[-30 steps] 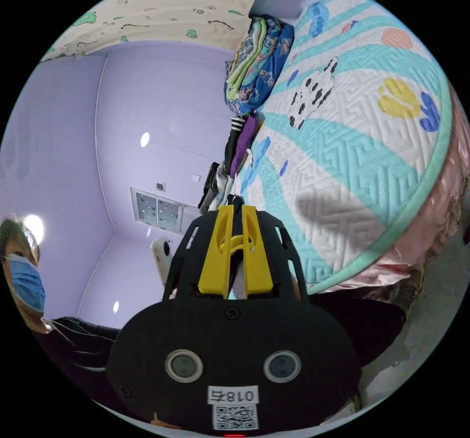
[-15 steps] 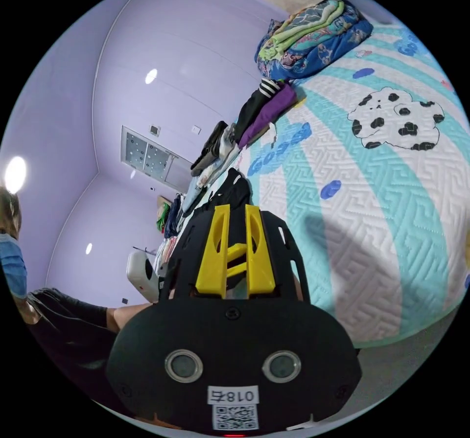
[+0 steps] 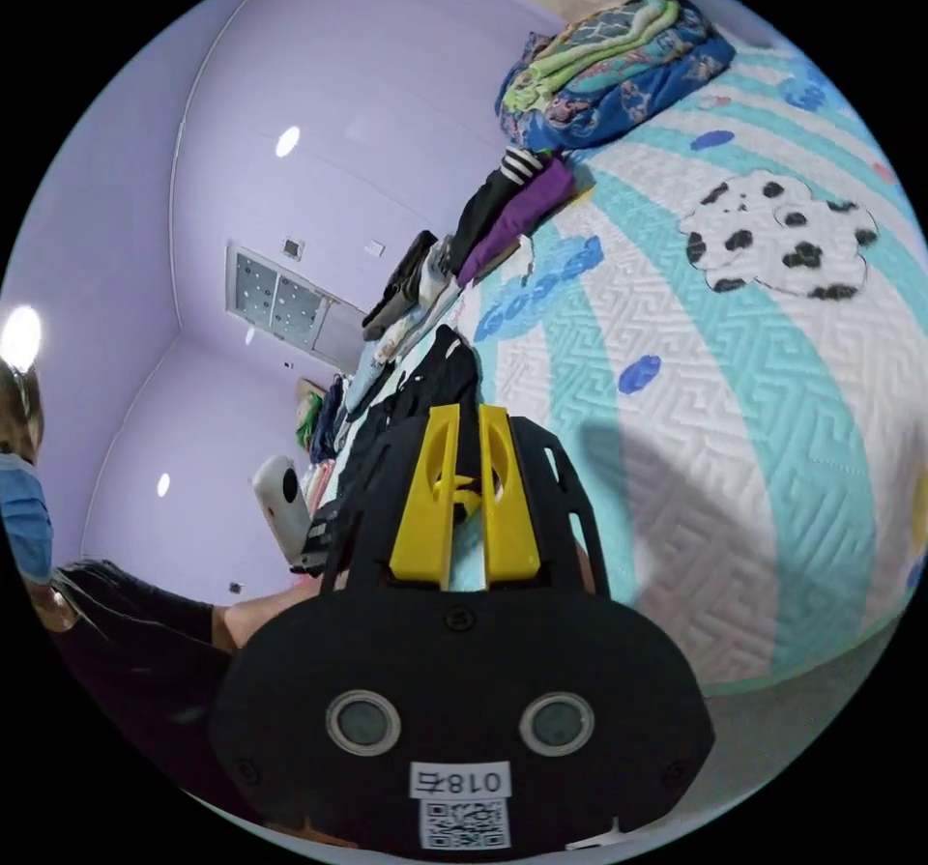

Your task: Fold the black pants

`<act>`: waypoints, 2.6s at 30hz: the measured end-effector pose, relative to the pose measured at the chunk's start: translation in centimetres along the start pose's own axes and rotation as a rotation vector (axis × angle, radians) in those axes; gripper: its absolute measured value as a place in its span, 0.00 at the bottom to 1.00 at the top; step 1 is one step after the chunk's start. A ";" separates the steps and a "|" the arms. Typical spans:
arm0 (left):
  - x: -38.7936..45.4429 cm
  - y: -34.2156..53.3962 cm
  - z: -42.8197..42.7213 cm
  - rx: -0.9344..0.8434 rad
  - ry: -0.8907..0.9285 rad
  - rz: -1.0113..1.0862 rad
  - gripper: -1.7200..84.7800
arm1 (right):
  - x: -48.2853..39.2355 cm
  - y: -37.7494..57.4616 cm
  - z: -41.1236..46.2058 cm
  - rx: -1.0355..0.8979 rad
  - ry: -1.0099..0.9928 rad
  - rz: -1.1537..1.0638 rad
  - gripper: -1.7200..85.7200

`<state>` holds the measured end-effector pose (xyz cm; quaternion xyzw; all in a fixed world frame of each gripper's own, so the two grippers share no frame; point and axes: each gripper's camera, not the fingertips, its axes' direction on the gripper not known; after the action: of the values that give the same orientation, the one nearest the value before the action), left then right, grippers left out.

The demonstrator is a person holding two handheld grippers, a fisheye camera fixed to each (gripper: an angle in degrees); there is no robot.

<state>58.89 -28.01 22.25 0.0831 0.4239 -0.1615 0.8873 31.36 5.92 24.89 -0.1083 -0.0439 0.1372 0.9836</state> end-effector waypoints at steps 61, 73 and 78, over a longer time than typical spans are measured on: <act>-51.8 86.6 -35.1 1.091 0.148 -1.346 0.05 | -50.8 -11.7 43.4 -0.732 0.036 -0.156 0.18; -66.1 78.0 -39.0 0.693 0.093 -0.876 0.11 | -39.1 -13.6 24.0 -0.519 -0.136 -0.244 0.21; -75.9 71.3 -31.5 0.337 0.256 -0.803 0.16 | -28.9 -10.8 21.9 -0.546 -0.244 0.003 0.22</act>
<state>16.82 63.99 62.37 0.0745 0.4967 -0.5480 0.6689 3.95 -7.92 46.98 -0.3518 -0.1969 0.1336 0.9053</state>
